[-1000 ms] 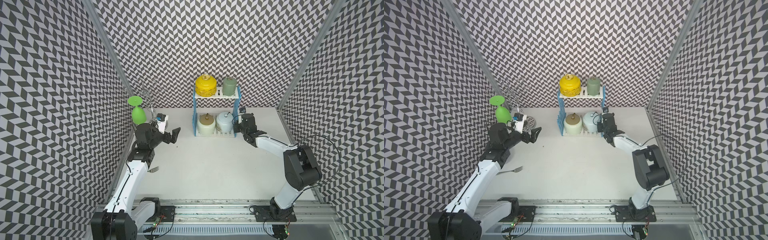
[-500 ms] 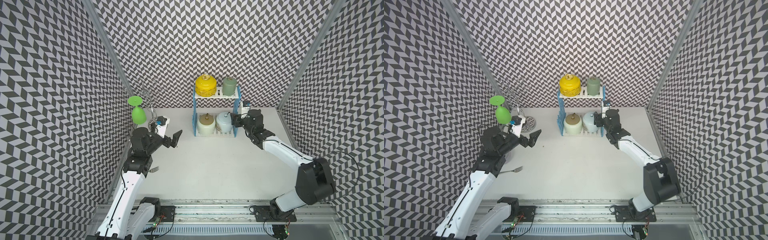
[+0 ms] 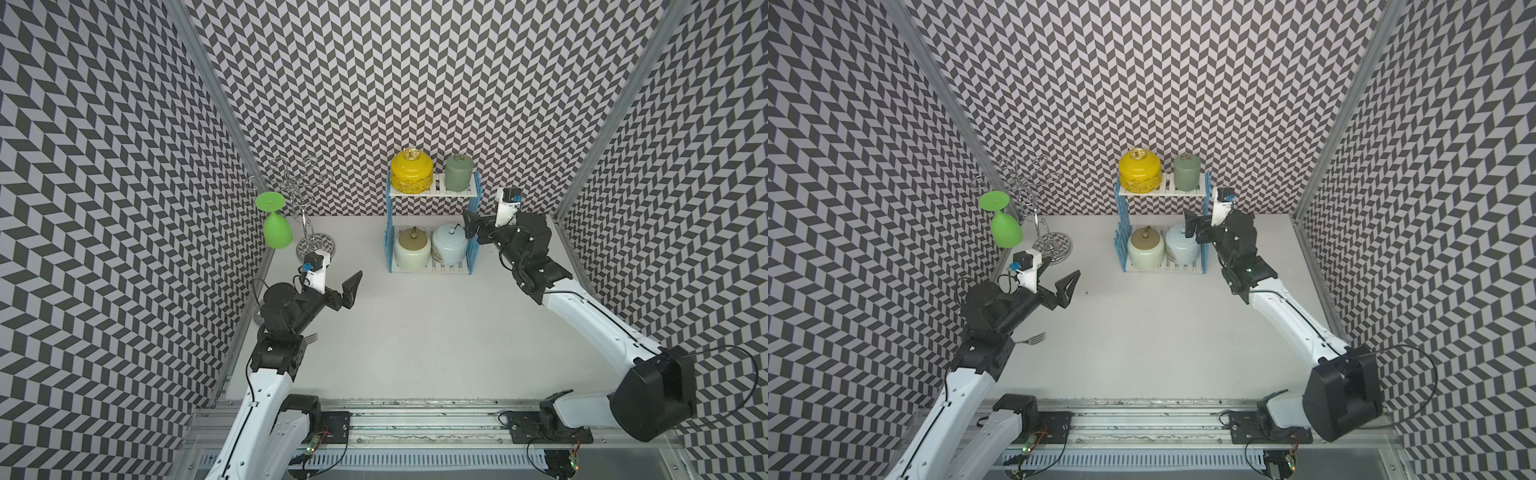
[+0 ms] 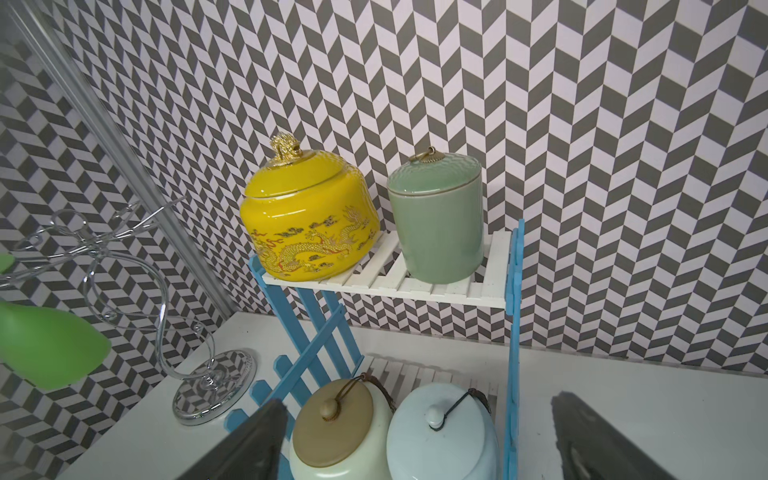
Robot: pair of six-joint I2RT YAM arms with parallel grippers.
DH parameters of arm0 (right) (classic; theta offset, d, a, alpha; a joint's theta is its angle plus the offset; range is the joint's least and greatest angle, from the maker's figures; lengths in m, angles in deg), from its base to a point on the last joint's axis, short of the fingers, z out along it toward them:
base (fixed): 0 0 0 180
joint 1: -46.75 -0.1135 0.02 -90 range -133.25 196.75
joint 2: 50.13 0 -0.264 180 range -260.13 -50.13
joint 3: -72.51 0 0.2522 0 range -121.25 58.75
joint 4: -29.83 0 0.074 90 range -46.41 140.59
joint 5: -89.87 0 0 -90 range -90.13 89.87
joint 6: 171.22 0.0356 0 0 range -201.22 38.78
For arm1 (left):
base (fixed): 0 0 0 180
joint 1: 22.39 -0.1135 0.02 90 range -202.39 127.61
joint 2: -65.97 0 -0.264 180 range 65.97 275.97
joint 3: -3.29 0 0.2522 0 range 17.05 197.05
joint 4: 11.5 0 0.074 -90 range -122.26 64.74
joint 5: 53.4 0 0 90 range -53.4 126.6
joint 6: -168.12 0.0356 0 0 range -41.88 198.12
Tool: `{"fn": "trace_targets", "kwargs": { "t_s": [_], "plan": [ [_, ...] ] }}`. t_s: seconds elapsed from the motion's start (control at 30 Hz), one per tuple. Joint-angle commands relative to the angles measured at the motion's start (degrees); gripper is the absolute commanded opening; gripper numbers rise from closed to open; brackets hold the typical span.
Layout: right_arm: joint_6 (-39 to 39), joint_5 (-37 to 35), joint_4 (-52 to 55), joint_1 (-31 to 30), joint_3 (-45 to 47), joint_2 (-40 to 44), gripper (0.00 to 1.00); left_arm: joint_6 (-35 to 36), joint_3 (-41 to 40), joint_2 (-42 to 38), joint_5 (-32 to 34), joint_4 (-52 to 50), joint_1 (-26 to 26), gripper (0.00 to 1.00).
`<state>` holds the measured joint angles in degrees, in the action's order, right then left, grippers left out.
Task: Remove the tea canisters from the shelf
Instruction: Pick up the tea canister from the shelf.
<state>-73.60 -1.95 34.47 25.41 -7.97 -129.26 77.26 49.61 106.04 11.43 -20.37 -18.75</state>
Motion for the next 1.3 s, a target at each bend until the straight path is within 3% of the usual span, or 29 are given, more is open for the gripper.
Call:
{"fn": "trace_targets", "kwargs": {
  "t_s": [0.0,0.47,0.97,1.27],
  "plan": [
    [0.23,2.96,-2.21,-0.36,-5.61,-2.04,0.99,-3.52,-3.74,-2.54,-1.95,10.14,-1.75,1.00],
    [-2.98,1.14,9.04,-0.33,-32.42,-20.02,1.00,-2.26,-8.62,-3.77,-5.32,13.53,-0.83,1.00],
    [-8.19,-7.16,23.64,0.44,-57.18,-37.51,0.99,-1.33,-9.20,-4.50,-4.80,13.58,-0.26,1.00],
    [-7.74,-7.40,25.08,1.75,-61.74,-42.10,1.00,-0.64,-9.54,-4.91,-4.45,13.57,-0.57,1.00]
  ]
}}
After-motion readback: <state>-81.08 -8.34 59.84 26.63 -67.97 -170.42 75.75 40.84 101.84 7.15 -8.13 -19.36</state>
